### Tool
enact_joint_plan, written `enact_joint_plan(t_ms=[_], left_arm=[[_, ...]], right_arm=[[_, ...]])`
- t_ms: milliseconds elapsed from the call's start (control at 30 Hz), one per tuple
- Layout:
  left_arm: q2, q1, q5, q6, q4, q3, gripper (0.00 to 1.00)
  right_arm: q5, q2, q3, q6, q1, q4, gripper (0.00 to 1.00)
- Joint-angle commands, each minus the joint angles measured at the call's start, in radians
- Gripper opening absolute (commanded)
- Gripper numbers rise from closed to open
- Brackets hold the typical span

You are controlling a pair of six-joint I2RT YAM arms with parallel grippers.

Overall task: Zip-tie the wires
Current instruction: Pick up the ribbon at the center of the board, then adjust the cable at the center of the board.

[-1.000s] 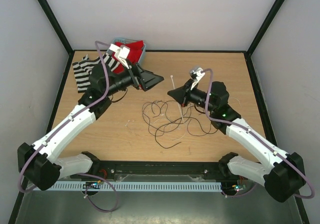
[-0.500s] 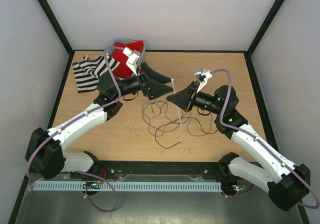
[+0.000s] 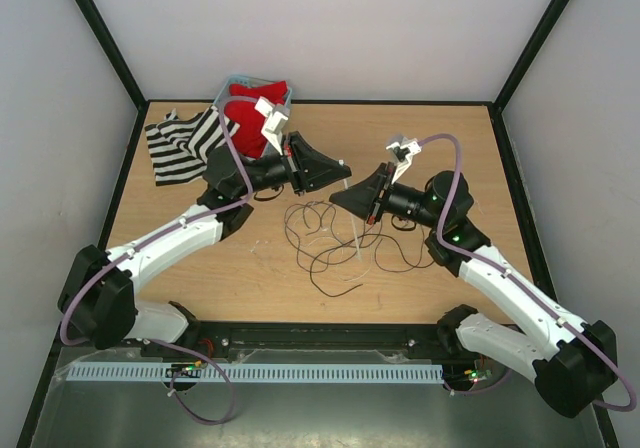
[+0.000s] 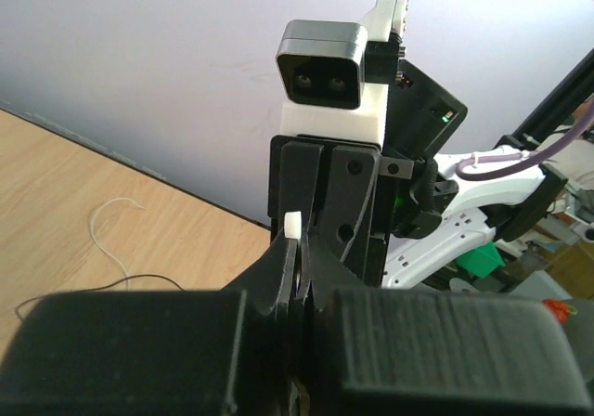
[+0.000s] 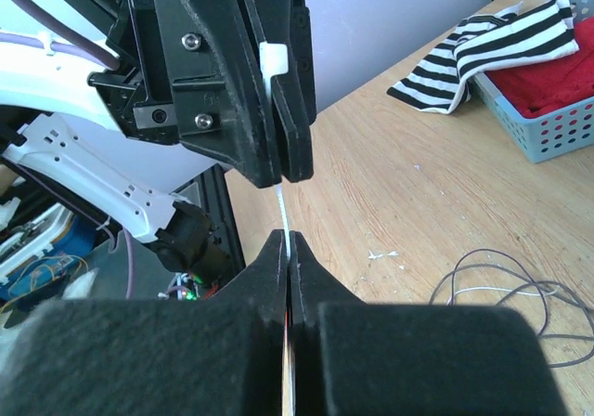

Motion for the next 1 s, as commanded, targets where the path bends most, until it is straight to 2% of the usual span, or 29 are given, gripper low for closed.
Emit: enact_joint_plan(t_ms=[0, 100, 167, 200, 300, 400, 533, 633, 967], left_arm=[[-0.003, -0.003, -0.03, 0.055, 0.038, -0.003, 0.0], [-0.021, 0.022, -0.065, 0.108, -0.062, 0.017, 0.0], [-0.044, 0.065, -0.089, 0.151, -0.173, 0.052, 0.0], [-0.06, 0.09, -0.11, 0.173, -0.217, 0.062, 0.0], [-0.112, 0.162, -0.163, 0.215, -0.331, 0.08, 0.0], [-0.167, 0.217, -0.228, 0.27, -0.437, 0.079, 0.0], [-0.251, 0.265, -0.307, 0.319, -0.544, 0.046, 0.0], [-0.298, 0.288, -0.346, 0.322, -0.572, 0.021, 0.0], [-0.326, 0.324, -0.345, 0.271, -0.595, 0.004, 0.0]], right_arm=[[-0.011, -0.018, -0.023, 0.006, -0.003, 0.033, 0.11], [0.043, -0.052, -0.017, -0.075, -0.003, -0.094, 0.43], [0.117, -0.086, -0.017, -0.165, -0.002, -0.219, 0.57], [0.165, -0.099, -0.023, -0.211, -0.003, -0.274, 0.61], [0.257, -0.114, -0.047, -0.298, 0.008, -0.407, 0.66], [0.328, -0.098, -0.098, -0.323, 0.061, -0.456, 0.68], [0.396, -0.046, -0.178, -0.306, 0.183, -0.445, 0.77], [0.419, 0.004, -0.224, -0.283, 0.253, -0.422, 0.8], [0.447, 0.238, -0.268, -0.244, 0.399, -0.296, 0.8]])
